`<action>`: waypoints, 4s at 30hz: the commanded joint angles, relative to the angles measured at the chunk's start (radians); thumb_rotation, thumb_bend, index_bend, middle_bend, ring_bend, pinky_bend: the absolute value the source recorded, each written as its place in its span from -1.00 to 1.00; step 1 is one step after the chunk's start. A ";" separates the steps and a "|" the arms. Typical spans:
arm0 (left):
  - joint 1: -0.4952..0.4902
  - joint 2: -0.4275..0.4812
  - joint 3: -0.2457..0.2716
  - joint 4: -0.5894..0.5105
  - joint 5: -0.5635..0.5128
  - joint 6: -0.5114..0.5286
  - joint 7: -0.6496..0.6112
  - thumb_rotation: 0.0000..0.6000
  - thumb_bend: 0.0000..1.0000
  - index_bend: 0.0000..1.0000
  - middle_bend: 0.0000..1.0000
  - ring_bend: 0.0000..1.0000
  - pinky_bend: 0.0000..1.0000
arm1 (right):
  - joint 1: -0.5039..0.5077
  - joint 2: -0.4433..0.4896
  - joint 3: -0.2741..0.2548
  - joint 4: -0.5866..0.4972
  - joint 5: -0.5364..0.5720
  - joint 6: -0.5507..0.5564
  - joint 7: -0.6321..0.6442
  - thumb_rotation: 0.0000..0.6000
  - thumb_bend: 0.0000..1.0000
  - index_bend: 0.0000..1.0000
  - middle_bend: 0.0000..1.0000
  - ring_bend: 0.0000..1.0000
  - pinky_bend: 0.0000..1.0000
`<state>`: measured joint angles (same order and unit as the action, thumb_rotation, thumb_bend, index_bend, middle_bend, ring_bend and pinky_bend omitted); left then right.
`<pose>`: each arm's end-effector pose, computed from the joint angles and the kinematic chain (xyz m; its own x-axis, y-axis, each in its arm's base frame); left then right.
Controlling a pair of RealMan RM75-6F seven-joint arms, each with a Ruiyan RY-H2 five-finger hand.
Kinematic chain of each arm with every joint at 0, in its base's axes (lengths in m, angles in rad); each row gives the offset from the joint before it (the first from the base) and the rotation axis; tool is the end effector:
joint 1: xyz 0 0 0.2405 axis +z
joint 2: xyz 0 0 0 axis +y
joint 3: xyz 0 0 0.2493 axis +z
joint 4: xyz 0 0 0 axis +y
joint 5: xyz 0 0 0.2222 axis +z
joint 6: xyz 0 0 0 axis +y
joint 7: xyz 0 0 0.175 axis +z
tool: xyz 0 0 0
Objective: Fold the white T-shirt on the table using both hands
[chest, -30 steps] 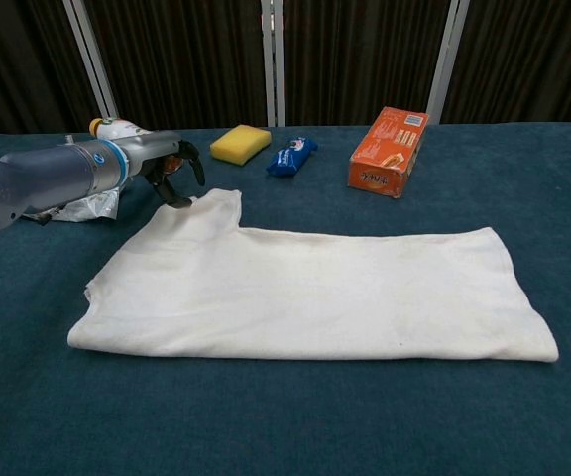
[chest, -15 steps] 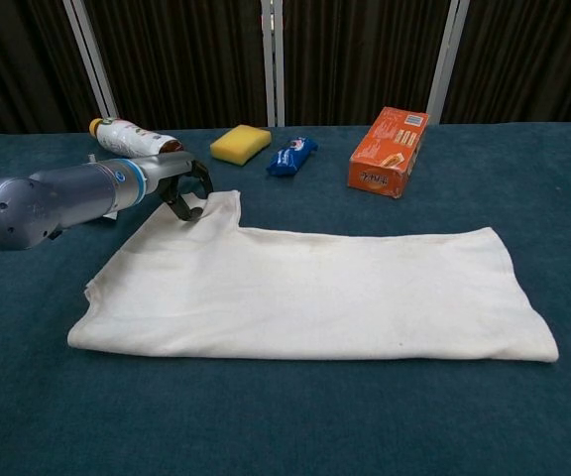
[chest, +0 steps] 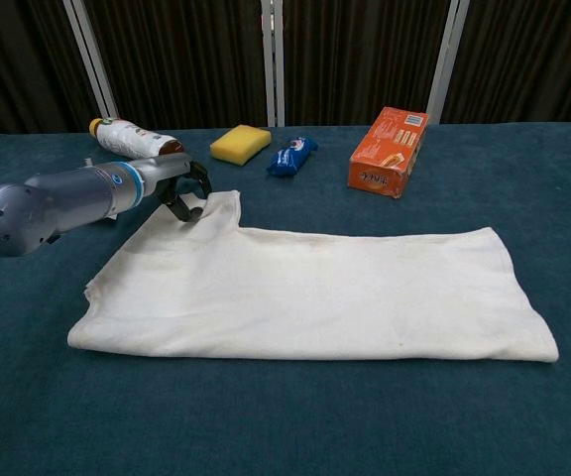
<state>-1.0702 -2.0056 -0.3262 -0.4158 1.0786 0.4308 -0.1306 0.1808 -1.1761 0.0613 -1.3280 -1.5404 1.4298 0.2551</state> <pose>-0.1592 0.4998 -0.1037 0.3183 0.4219 0.8489 0.9476 -0.1167 -0.2973 -0.3371 -0.2522 0.1514 0.3726 -0.0003 0.9280 -0.9230 -0.1036 0.3706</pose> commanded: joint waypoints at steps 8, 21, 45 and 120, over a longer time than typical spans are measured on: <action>0.023 0.038 0.006 -0.071 0.027 0.039 -0.014 1.00 -0.17 0.19 -1.00 -1.00 -1.00 | -0.002 0.003 0.000 -0.003 -0.004 0.006 0.004 1.00 -0.81 -0.74 -1.00 -1.00 -1.00; 0.035 0.051 -0.001 -0.107 0.004 0.035 0.013 1.00 0.22 0.34 -1.00 -1.00 -1.00 | -0.003 0.007 0.000 -0.010 -0.009 0.012 0.007 1.00 -0.81 -0.74 -1.00 -1.00 -1.00; 0.172 0.293 0.073 -0.529 0.035 0.158 0.079 1.00 0.31 0.38 -1.00 -1.00 -1.00 | -0.010 0.018 -0.004 -0.033 -0.030 0.037 0.009 1.00 -0.81 -0.74 -1.00 -1.00 -1.00; 0.280 0.698 0.213 -1.137 0.001 0.272 0.207 1.00 -0.53 -1.00 -1.00 -1.00 -1.00 | -0.031 0.050 -0.007 -0.086 -0.070 0.104 0.018 1.00 -0.81 -0.74 -1.00 -1.00 -1.00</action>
<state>-0.8092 -1.3303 -0.1110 -1.5290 1.0555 0.6743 0.0946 0.1504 -1.1268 0.0549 -1.4141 -1.6101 1.5336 0.2726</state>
